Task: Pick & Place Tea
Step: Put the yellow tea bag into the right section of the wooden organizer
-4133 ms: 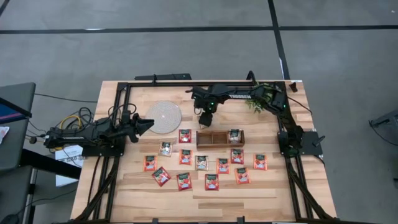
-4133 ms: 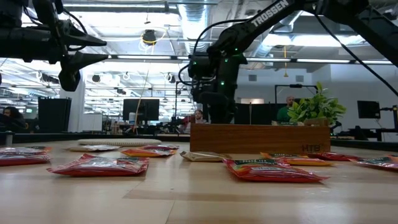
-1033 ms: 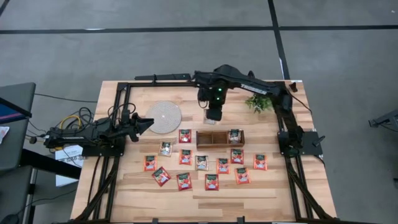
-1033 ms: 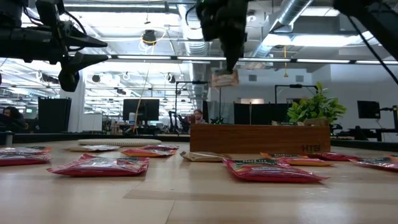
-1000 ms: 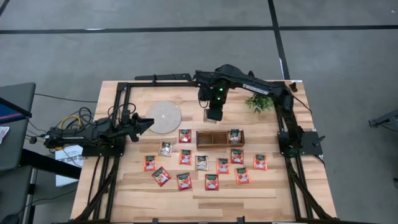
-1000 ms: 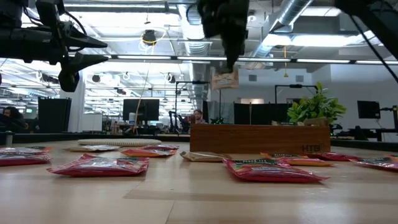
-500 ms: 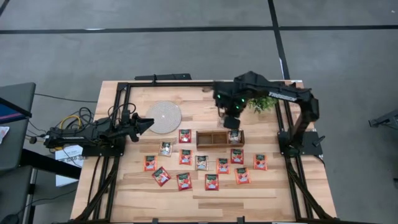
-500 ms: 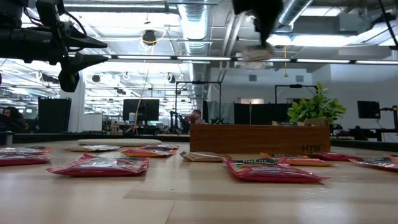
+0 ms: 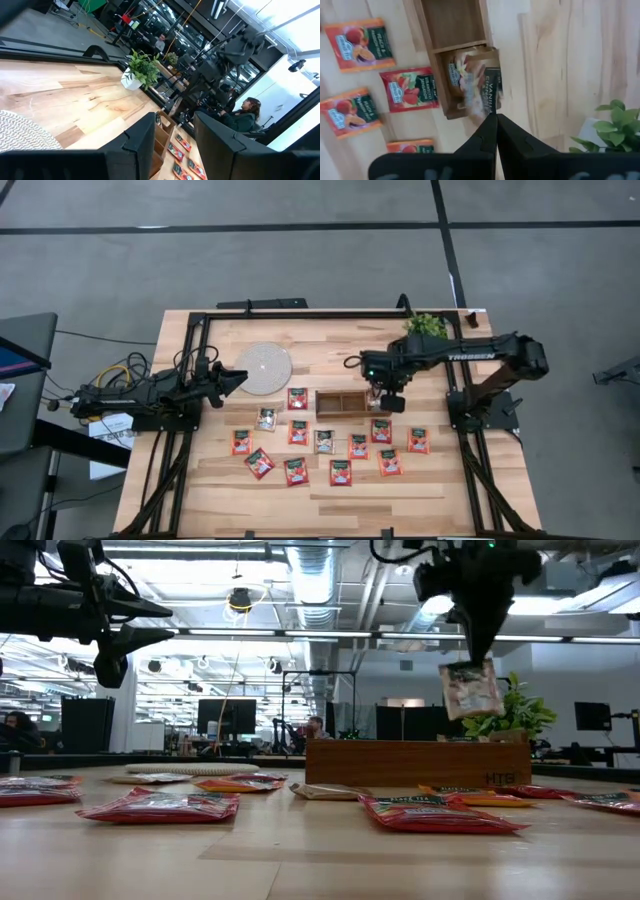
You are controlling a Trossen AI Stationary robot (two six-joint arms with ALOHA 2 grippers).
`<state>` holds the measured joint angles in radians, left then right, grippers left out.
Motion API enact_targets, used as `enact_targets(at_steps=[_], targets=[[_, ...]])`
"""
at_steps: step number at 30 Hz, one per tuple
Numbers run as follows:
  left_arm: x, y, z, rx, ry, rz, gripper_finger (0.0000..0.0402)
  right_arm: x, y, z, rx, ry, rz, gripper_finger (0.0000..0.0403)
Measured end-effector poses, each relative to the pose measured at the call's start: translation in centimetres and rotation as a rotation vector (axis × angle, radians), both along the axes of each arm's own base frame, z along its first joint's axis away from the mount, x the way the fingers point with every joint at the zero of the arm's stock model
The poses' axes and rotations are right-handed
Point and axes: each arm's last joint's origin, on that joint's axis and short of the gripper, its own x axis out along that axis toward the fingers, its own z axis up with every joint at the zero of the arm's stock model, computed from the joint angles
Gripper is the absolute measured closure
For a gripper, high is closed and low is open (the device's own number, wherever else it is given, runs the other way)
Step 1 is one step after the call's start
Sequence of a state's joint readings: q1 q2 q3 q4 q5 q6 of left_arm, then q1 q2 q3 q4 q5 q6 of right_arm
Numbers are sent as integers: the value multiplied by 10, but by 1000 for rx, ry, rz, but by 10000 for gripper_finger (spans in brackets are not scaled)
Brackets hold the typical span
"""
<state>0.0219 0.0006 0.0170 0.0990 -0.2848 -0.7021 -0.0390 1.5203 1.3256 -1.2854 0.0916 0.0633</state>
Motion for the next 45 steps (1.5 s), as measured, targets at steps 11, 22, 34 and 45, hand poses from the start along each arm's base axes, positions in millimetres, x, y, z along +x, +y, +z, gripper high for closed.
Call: enact_targets(at_steps=[11, 22, 34, 45], targets=[[0, 0, 0, -2, -1, 0, 273, 8, 10, -21, -68, 28, 49, 403], [0, 0, 0, -3, -1, 0, 273, 12, 10, -23, -119, 20, 57, 403], [0, 0, 0, -3, -1, 0, 273, 14, 9, -28, -124, 18, 76, 403], [0, 0, 0, -3, -1, 0, 273, 9, 9, -45, -123, 53, 74, 403]])
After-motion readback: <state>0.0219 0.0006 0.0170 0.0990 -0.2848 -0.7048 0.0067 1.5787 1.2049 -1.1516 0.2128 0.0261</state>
